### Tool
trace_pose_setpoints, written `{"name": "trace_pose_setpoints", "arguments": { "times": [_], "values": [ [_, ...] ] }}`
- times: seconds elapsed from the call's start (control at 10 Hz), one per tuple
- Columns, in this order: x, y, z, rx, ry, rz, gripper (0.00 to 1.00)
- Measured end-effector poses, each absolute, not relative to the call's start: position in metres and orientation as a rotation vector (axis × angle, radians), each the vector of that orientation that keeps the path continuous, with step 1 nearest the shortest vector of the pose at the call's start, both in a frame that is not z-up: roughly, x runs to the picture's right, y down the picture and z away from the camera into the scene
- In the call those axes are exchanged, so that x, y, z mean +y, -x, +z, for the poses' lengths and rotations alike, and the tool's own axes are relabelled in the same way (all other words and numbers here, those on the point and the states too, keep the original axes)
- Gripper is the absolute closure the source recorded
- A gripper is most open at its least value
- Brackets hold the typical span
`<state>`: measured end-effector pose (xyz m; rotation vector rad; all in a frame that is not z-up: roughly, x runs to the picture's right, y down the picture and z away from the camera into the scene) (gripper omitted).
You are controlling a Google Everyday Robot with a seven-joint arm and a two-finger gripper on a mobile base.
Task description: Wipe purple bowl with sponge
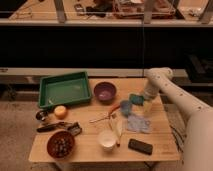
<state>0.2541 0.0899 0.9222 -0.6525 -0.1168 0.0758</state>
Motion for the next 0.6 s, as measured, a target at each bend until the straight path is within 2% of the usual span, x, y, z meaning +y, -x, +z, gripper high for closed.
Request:
{"name": "trace_pose_setpoints", "arguments": {
  "times": [0.6],
  "values": [
    [0.093, -0.246, 0.940, -0.103, 0.662, 0.050, 0.20]
  ]
}}
